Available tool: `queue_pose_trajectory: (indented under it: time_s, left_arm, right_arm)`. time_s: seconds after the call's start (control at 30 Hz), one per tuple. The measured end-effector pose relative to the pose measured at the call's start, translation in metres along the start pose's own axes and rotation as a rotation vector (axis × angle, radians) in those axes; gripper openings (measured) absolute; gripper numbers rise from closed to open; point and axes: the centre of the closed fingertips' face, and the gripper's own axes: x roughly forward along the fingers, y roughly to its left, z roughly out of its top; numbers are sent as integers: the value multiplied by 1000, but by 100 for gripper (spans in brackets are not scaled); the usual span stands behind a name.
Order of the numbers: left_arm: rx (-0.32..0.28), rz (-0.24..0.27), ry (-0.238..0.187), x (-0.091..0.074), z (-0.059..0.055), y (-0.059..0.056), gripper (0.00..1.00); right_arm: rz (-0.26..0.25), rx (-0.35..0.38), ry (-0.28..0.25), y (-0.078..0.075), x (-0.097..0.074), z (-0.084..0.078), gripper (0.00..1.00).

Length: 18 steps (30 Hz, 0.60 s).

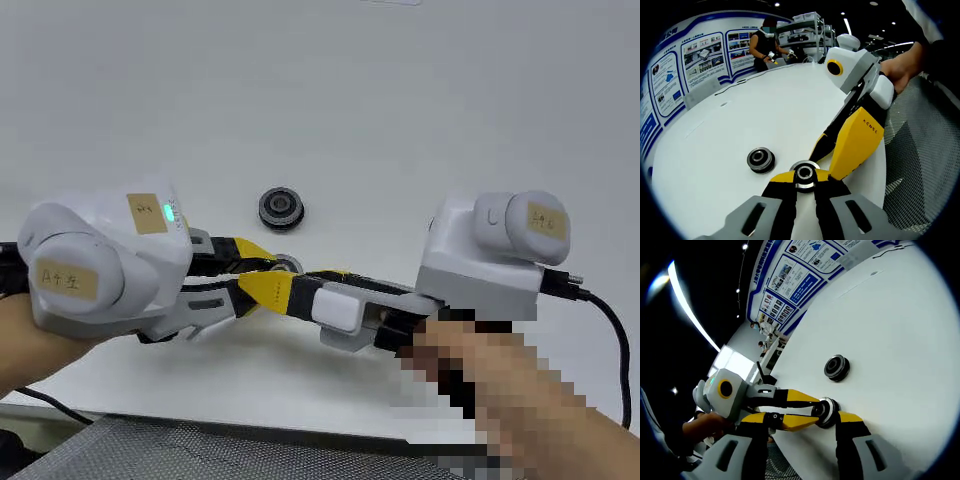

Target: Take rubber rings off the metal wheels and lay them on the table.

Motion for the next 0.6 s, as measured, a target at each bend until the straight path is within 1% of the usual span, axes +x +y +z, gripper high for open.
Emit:
queue_pose_trajectory:
  time_s: [0.03,0.1,0.2,0.4,0.5,0.6]
  left_arm:
    - [0,0,0,0,0,0,13]
    - [0,0,1,0,0,0,13]
    - [1,0,0,0,-1,0,13]
    - [2,-2,0,0,-1,1,13]
    - [2,-1,0,0,-1,1,13]
    - [-2,-1,-1,0,-1,1,13]
  right_arm:
    - [1,4,-11,0,-1,1,55]
    - [1,15,-17,-2,-3,1,53]
    - [0,33,-19,-4,-4,2,51]
    - [-4,38,-24,-4,-4,4,46]
    - [-21,37,-22,-9,-3,4,42]
    - [-48,45,-13,-17,-1,4,34]
